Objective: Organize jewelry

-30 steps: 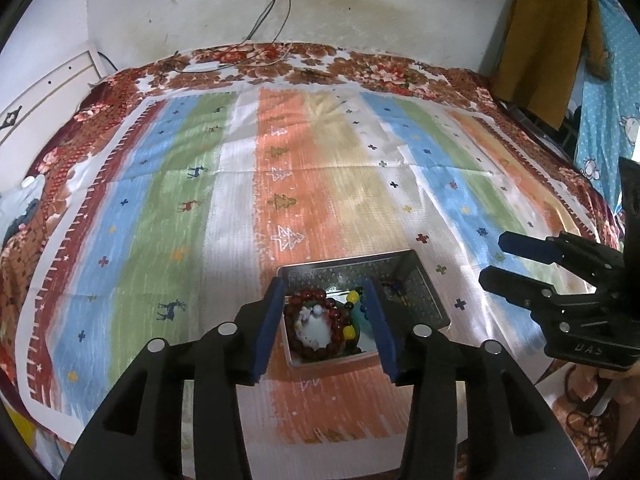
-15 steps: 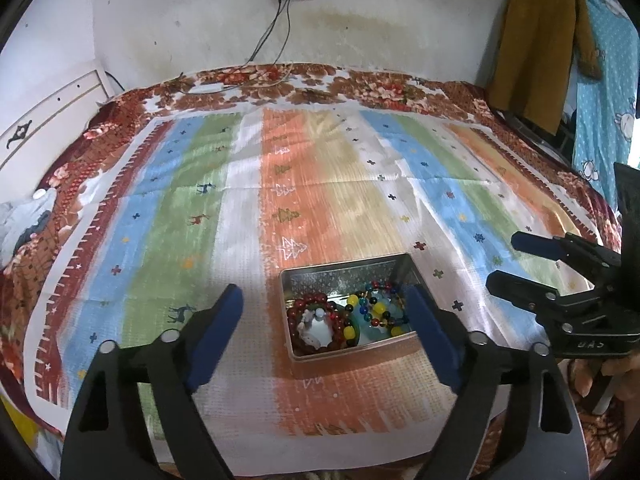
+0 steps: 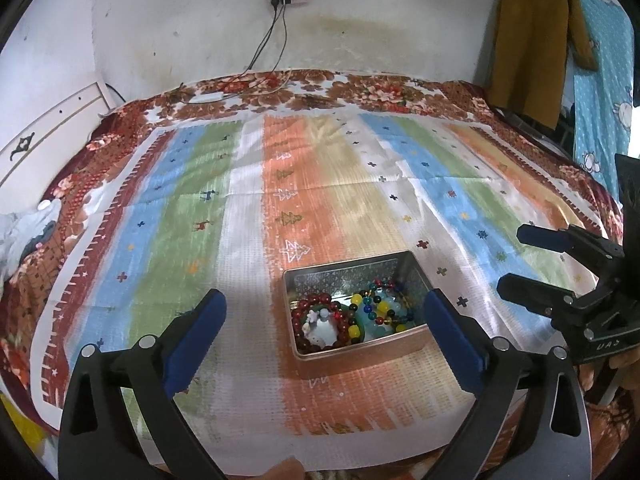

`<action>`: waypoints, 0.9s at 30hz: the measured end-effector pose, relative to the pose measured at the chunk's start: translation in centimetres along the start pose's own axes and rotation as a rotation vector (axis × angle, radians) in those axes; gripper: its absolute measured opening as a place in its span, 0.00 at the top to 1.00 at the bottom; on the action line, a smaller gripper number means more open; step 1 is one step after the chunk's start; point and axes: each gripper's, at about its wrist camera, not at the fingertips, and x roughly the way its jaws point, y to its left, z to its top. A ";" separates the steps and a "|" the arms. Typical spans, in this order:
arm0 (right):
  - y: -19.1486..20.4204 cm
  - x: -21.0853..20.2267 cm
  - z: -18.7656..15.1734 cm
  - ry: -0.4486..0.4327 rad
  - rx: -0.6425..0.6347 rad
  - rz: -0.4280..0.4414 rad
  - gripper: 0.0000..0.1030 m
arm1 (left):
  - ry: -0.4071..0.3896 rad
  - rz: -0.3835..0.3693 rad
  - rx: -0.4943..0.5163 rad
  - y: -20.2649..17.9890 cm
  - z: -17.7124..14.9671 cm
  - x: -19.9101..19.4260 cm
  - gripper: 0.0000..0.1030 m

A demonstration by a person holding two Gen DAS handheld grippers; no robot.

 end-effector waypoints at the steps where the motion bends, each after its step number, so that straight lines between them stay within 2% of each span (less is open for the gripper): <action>1: 0.1 0.0 -0.1 0.001 -0.004 0.001 0.08 | -0.001 -0.001 0.000 0.0 0.0 0.0 0.06; 14: -1.3 0.6 -0.4 0.014 0.045 0.002 0.08 | 0.001 0.000 -0.017 0.3 0.2 0.0 0.06; 27: -1.4 0.2 -0.6 -0.010 0.049 0.014 0.08 | -0.007 -0.005 0.003 0.3 -0.2 0.1 0.06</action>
